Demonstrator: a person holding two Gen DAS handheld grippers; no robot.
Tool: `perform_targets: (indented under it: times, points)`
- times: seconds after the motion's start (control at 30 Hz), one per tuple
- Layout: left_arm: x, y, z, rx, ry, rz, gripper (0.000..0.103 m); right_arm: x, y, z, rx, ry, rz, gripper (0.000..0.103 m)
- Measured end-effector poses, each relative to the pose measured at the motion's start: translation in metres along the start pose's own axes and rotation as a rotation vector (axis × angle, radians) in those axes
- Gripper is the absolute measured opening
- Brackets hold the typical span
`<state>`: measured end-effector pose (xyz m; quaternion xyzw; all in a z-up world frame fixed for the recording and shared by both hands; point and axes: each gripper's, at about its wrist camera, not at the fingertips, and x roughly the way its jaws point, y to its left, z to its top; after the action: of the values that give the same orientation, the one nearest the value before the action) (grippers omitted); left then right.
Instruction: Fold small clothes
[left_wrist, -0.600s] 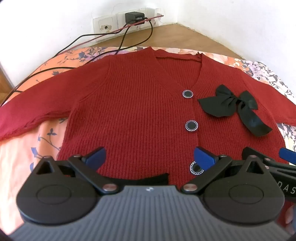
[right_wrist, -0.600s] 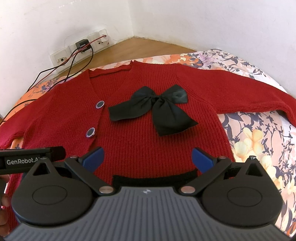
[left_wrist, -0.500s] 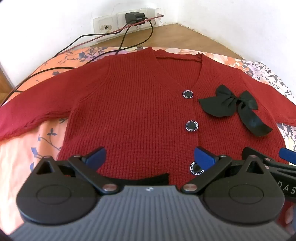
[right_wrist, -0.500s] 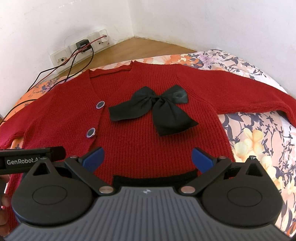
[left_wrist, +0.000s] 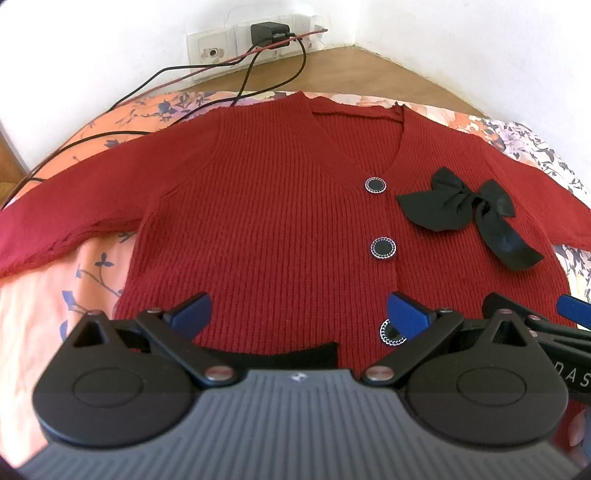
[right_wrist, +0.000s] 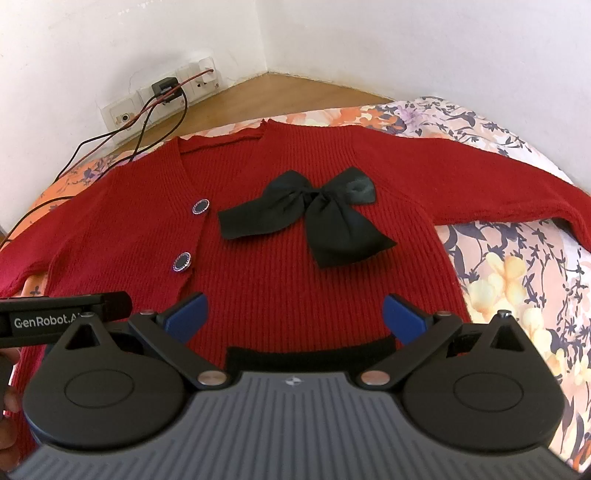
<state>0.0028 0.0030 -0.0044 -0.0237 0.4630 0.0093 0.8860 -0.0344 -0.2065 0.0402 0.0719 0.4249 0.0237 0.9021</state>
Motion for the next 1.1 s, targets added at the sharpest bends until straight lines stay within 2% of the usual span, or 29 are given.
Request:
perform_targets:
  times: [1.1]
  points:
    - [-0.0010,-0.0052,-0.0009,0.007,0.012,0.001,0.103,-0.0014,-0.0054,-0.0019,0.015,0.014,0.015,0.103]
